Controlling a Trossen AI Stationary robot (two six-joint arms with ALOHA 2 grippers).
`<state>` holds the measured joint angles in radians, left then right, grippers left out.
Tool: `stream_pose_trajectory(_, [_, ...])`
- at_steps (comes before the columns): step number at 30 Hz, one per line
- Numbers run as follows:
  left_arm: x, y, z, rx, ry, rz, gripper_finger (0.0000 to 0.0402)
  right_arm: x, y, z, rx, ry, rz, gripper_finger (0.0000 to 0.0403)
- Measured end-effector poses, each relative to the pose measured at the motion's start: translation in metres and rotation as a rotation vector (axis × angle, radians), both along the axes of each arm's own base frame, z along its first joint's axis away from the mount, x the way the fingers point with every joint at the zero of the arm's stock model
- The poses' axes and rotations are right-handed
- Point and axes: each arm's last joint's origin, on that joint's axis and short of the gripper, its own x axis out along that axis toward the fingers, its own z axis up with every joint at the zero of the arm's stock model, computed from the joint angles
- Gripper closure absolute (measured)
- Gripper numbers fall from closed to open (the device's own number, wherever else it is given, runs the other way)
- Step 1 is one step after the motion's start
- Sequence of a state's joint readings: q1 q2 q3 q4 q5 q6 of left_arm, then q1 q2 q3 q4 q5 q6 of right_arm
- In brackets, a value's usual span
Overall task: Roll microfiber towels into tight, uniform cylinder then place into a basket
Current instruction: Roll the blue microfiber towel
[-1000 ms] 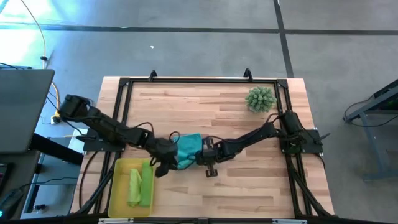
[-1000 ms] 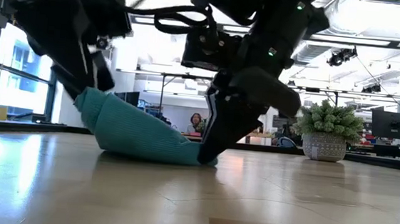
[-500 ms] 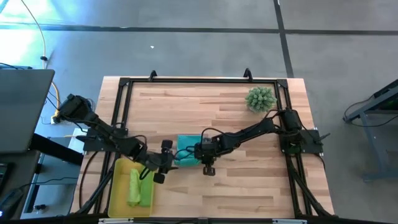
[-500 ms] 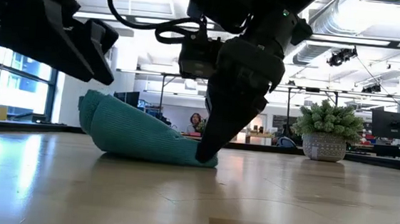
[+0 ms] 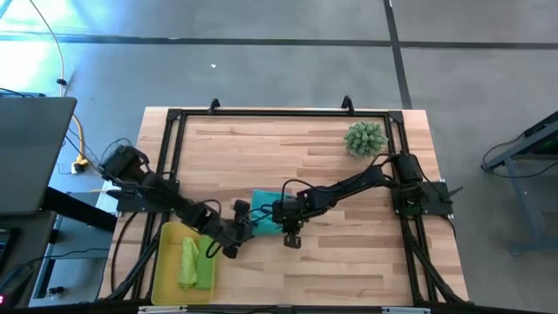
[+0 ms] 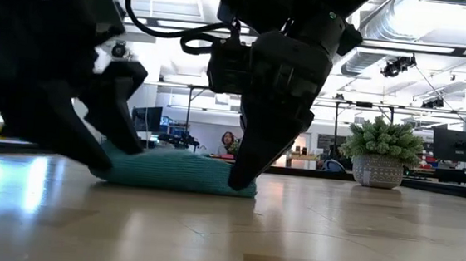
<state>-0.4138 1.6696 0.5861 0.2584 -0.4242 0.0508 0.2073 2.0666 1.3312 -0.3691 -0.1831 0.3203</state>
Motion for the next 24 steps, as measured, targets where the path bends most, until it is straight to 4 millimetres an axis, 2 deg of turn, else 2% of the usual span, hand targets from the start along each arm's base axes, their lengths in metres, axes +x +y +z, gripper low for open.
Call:
stream_pose_trajectory(5, [0.002, 0.007, -0.011, -0.018, 0.018, 0.096, 0.0220, 0.001, 0.000, 0.000, 0.013, -0.002, -0.012, 0.0403])
stream_pose_trajectory(10, [0.006, 0.014, -0.014, -0.140, 0.006, 0.225, 0.0227, 0.002, 0.001, 0.001, 0.041, -0.019, -0.005, 0.0403])
stream_pose_trajectory(13, [0.006, 0.015, -0.014, -0.243, 0.018, 0.264, 0.0258, 0.003, 0.001, 0.001, 0.042, -0.020, -0.005, 0.0403])
stream_pose_trajectory(16, [0.006, 0.014, -0.015, -0.354, 0.041, 0.291, 0.0306, 0.003, 0.002, 0.001, 0.051, -0.021, 0.000, 0.0403])
stream_pose_trajectory(20, [0.006, 0.009, -0.011, -0.593, 0.113, 0.274, 0.0370, 0.003, 0.004, 0.001, 0.099, -0.014, 0.014, 0.0403])
stream_pose_trajectory(22, [0.007, 0.008, -0.008, -0.702, 0.144, 0.261, 0.0389, 0.003, 0.005, 0.002, 0.132, -0.012, 0.025, 0.0403])
stream_pose_trajectory(24, [0.006, 0.009, -0.005, -0.793, 0.176, 0.272, 0.0393, 0.004, 0.005, 0.003, 0.163, -0.021, 0.041, 0.0403])
